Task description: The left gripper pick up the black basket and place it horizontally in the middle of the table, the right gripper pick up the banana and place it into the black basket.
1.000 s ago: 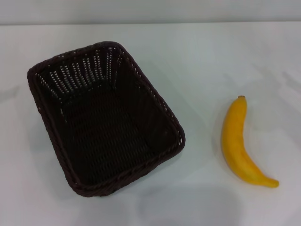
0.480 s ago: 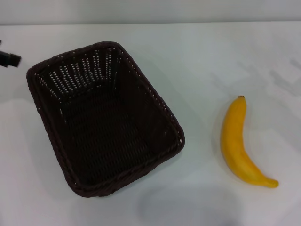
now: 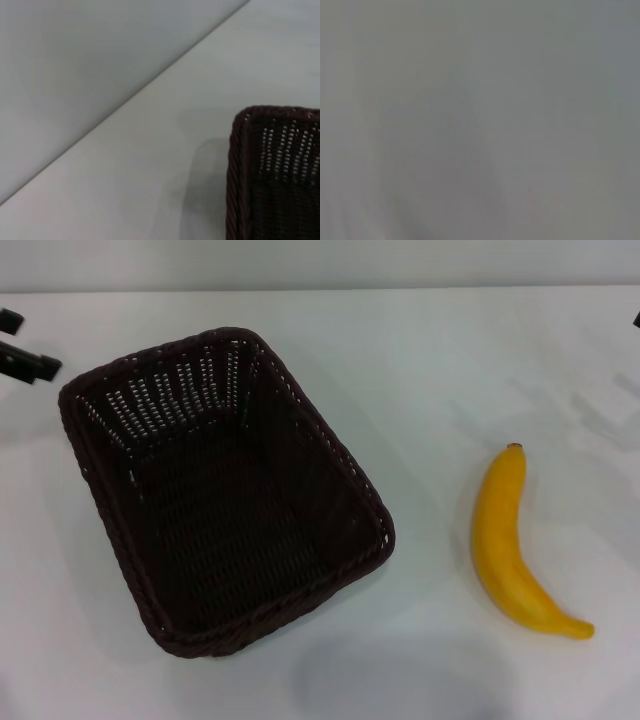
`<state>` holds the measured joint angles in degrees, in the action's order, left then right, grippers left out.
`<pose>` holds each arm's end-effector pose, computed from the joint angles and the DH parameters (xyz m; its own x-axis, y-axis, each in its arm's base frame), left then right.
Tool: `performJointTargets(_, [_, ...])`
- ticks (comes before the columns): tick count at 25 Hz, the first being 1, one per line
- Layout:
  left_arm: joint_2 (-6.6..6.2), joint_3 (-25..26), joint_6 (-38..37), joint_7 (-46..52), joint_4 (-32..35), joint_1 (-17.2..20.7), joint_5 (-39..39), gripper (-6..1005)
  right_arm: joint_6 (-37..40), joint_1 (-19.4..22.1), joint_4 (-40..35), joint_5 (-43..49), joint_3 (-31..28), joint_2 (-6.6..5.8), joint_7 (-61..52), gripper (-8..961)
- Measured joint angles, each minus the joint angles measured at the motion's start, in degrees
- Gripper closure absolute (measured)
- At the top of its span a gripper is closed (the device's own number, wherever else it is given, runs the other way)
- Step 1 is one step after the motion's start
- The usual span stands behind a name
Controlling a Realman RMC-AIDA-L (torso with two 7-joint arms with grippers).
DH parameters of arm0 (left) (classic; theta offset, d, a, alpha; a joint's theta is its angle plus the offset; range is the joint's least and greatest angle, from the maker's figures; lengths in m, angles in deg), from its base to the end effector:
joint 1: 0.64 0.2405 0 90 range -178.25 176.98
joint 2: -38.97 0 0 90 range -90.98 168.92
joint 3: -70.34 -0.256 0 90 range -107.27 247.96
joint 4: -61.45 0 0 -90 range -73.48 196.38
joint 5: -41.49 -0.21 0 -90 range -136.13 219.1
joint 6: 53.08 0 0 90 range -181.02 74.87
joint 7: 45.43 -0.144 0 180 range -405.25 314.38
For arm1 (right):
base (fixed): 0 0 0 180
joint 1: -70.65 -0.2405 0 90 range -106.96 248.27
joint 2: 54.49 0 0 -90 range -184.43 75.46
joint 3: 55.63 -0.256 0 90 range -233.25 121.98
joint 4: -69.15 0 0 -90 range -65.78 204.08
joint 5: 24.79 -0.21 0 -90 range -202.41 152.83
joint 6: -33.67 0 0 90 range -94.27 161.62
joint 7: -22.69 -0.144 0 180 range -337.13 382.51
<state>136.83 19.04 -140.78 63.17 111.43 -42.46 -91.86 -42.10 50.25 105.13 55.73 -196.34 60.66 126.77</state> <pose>-0.2489 0.4170 0.1583 0.8781 0.4780 -0.0215 0.4176 -0.7876 -0.4530 0.3166 0.3414 0.0882 0.5347 -0.1528 -0.8311 -0.7517 -0.5352 -0.3853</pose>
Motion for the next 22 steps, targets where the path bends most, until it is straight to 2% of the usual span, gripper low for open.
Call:
performJointTargets(4, [2.57, -0.5, 1.1, -3.4, -0.1, 0.3, -0.8, 130, -0.2, -0.2, -1.1, -1.5, 0.3, 0.06, 0.1, 112])
performJointTargets(7, [3.54, -0.5, 2.0, -4.8, -0.4, 0.4, -1.3, 138, -0.3, 0.0, -1.6, -2.9, 0.6, 0.07, 0.1, 112])
performJointTargets(17, [4.63, -0.4, 6.2, -7.3, -0.8, 0.5, -2.3, 165, -0.3, 0.9, -2.3, -5.4, 0.2, -0.01, -0.7, 112])
performJointTargets(22, [4.93, -0.4, 7.8, -8.9, -3.7, -0.3, -2.3, 179, -0.5, 1.1, -2.6, -6.7, 0.2, -0.14, -0.7, 112])
